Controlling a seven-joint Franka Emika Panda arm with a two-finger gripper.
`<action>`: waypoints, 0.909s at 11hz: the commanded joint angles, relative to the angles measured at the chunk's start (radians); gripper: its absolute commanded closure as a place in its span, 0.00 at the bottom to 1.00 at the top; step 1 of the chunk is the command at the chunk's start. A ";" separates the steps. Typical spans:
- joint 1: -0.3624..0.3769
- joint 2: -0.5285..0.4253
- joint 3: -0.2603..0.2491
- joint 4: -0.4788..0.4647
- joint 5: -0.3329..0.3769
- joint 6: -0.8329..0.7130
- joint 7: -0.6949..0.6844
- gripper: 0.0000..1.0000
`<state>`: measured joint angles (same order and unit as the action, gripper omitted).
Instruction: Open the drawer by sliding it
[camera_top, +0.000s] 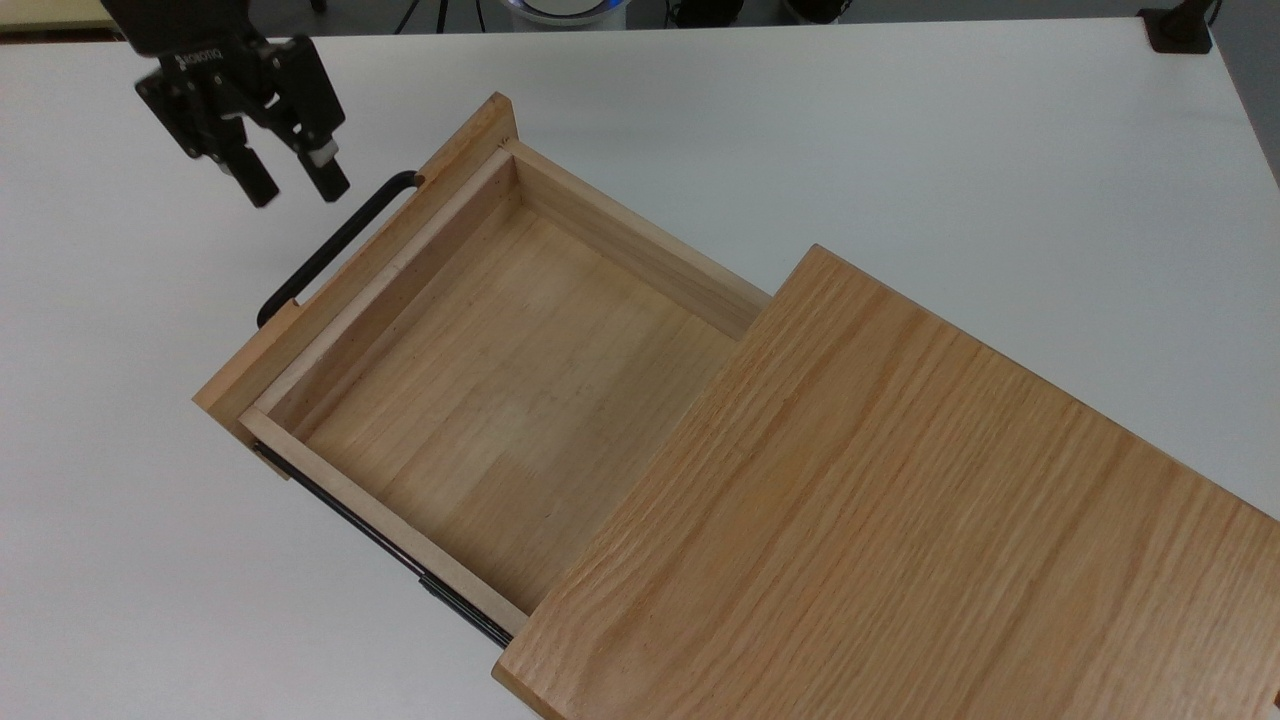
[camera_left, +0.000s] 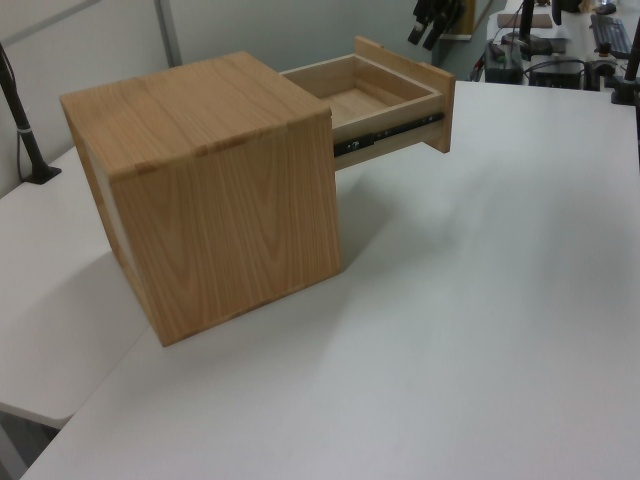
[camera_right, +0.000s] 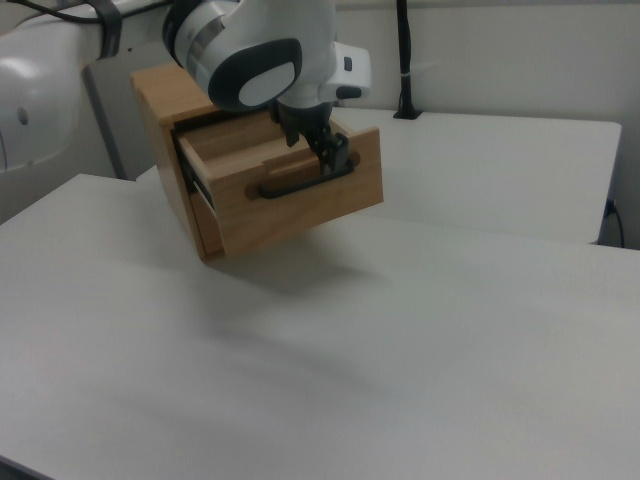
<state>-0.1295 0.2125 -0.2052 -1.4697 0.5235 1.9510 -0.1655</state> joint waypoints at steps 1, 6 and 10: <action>0.011 -0.089 0.007 -0.023 -0.080 -0.069 0.105 0.00; 0.201 -0.202 0.010 -0.026 -0.483 -0.357 0.438 0.00; 0.312 -0.283 0.019 -0.158 -0.576 -0.440 0.459 0.00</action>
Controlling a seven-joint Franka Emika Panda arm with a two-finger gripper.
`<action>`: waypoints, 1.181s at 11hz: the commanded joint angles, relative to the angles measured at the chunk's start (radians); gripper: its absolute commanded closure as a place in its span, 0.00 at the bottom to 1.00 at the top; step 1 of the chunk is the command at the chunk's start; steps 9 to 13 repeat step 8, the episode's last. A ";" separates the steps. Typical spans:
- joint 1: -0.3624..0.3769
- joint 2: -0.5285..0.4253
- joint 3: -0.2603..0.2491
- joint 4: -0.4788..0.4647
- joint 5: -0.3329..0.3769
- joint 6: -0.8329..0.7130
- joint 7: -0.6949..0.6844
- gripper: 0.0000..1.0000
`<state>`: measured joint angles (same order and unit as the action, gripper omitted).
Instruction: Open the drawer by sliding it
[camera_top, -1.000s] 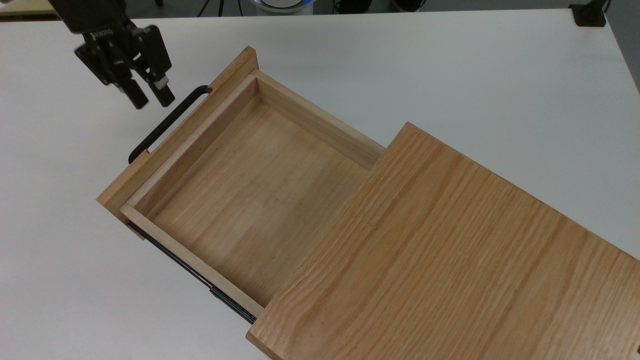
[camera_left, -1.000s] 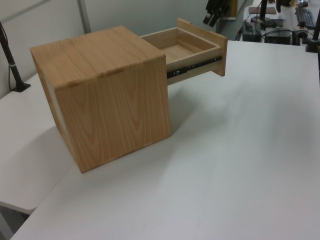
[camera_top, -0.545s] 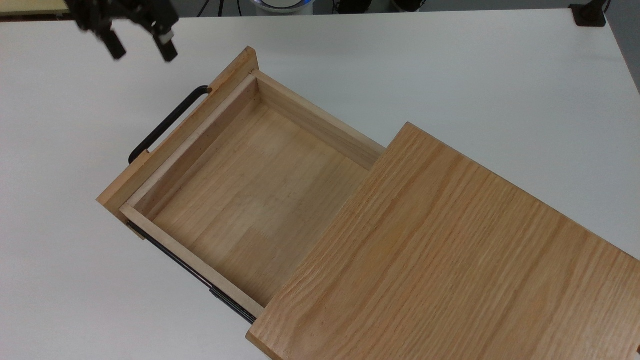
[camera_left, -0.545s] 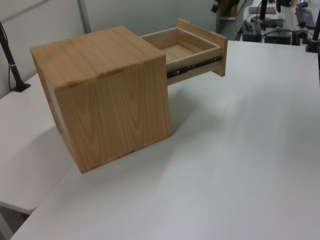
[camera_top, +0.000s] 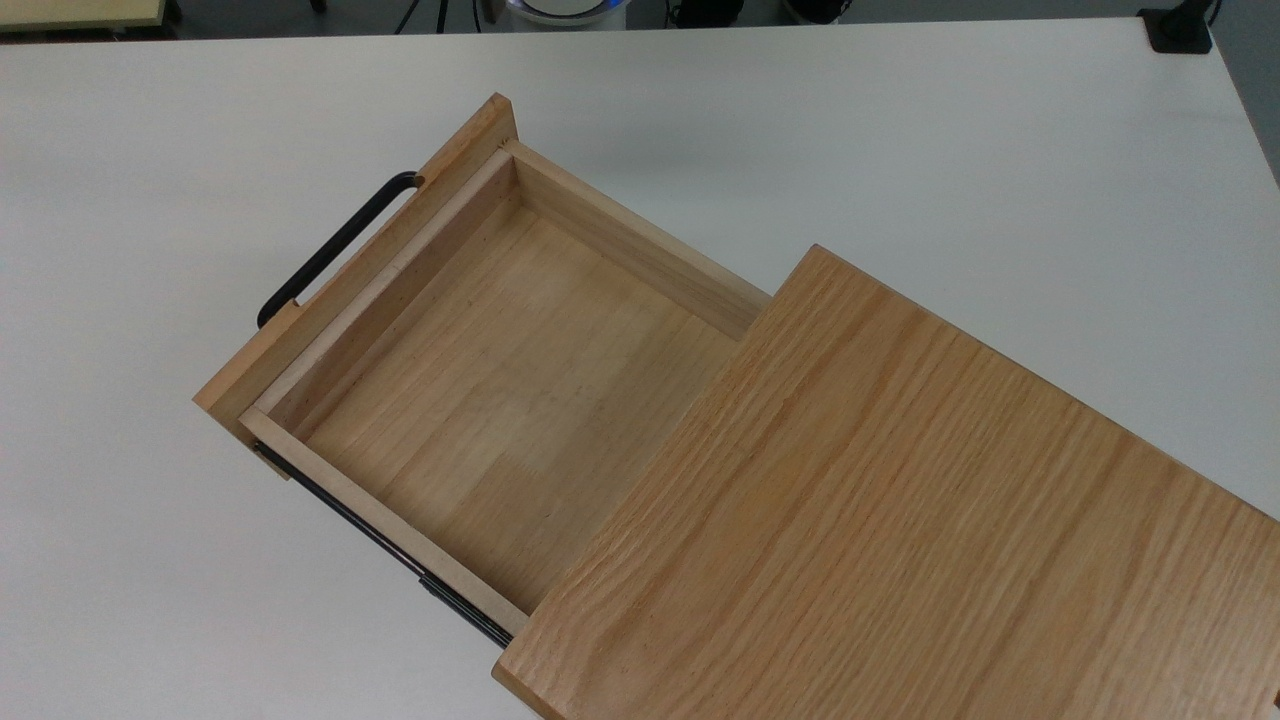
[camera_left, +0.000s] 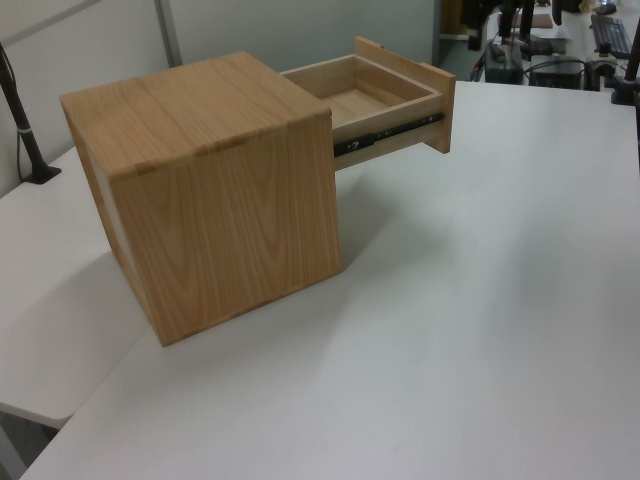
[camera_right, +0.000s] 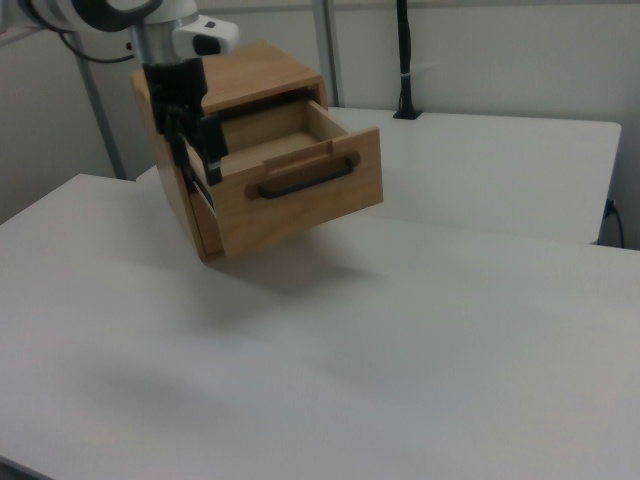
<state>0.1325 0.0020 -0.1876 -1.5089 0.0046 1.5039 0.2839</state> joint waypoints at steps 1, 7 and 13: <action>0.021 -0.066 0.066 -0.140 -0.073 0.057 -0.027 0.00; -0.139 -0.048 0.197 -0.149 -0.092 0.162 -0.224 0.00; -0.139 -0.048 0.197 -0.148 -0.090 0.162 -0.223 0.00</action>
